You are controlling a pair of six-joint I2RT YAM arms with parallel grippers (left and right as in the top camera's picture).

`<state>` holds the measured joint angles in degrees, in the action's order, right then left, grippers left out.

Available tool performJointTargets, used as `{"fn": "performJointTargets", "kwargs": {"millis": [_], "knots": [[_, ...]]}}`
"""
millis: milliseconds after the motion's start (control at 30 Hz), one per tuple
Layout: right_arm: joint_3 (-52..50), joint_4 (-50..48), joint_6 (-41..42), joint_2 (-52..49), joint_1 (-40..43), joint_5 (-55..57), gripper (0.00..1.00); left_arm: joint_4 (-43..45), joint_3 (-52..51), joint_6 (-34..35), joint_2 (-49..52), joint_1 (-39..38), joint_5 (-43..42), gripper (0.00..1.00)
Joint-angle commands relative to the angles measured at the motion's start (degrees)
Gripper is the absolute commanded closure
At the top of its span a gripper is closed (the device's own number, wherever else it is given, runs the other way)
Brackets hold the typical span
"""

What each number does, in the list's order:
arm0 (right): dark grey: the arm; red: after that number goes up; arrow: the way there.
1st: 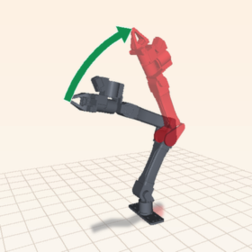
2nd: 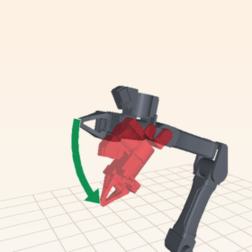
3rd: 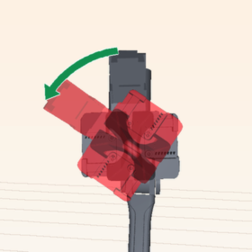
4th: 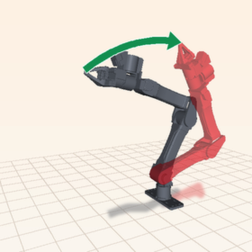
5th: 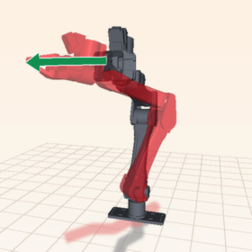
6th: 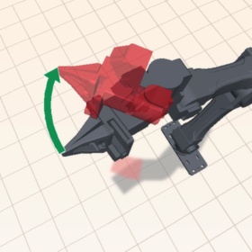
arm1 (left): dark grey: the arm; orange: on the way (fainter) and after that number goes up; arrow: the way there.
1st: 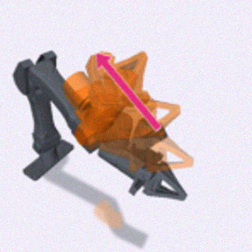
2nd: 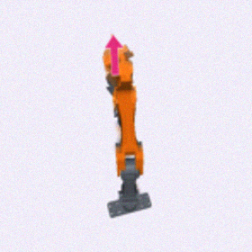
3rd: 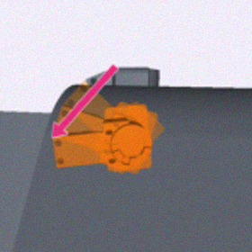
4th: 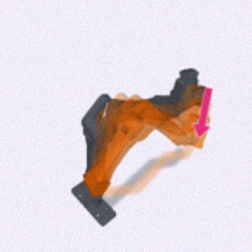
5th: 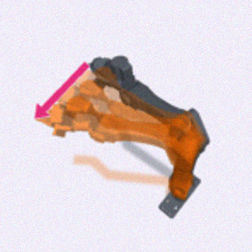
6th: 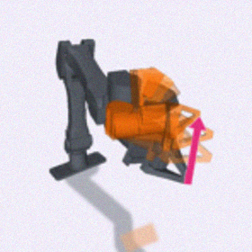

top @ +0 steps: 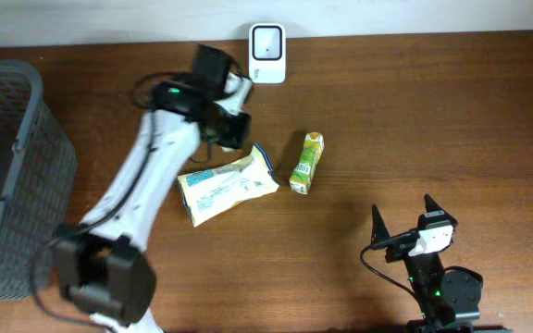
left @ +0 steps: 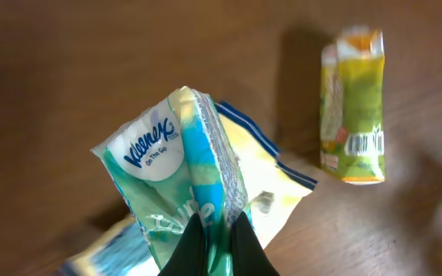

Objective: Scan the item barcode
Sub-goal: 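Place the Kleenex pack on the table next to the carton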

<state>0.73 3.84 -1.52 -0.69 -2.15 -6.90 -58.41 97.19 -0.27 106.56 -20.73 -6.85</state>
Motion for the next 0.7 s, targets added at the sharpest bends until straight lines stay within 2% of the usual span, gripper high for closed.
{"fn": "performJointTargets", "kwargs": {"millis": [0,100,133,167,200,233,267,400,567,667], "knots": [[-0.4,0.1,0.1,0.3,-0.5,0.1,0.01,1.4,-0.5,-1.1,7.1,-5.5,-1.1,1.0],[-0.4,0.1,0.1,0.3,-0.5,0.1,0.01,4.3,-0.5,-1.0,11.7,-8.9,-1.1,1.0],[-0.4,0.1,0.1,0.3,-0.5,0.1,0.01,5.4,-0.5,-1.0,12.5,-9.6,-1.1,0.95],[-0.4,0.1,0.1,0.3,-0.5,0.1,0.01,6.6,-0.5,-1.0,13.0,-10.2,-1.1,0.69],[-0.4,0.1,0.1,0.3,-0.5,0.1,0.01,7.5,-0.5,-1.0,13.1,-10.4,-1.1,0.34],[-0.4,0.1,0.1,0.3,-0.5,0.1,0.01,8.3,-0.4,-1.0,13.1,-10.4,-1.0,0.06],[-0.4,0.1,0.1,0.3,-0.5,0.1,0.01,8.5,0.0,-1.0,13.1,-10.2,-0.8,0.01],[-0.4,0.1,0.1,0.3,-0.5,0.1,0.01,1.5,9.2,-1.0,11.5,-7.0,-0.9,0.01],[-0.4,0.1,0.1,0.3,-0.5,0.1,0.01,-8.2,21.0,-1.0,3.7,0.6,-0.9,0.01],[-0.4,0.1,0.1,0.3,-0.5,0.1,0.01,-9.4,22.6,-1.0,-4.2,9.5,-0.7,0.01]]}}
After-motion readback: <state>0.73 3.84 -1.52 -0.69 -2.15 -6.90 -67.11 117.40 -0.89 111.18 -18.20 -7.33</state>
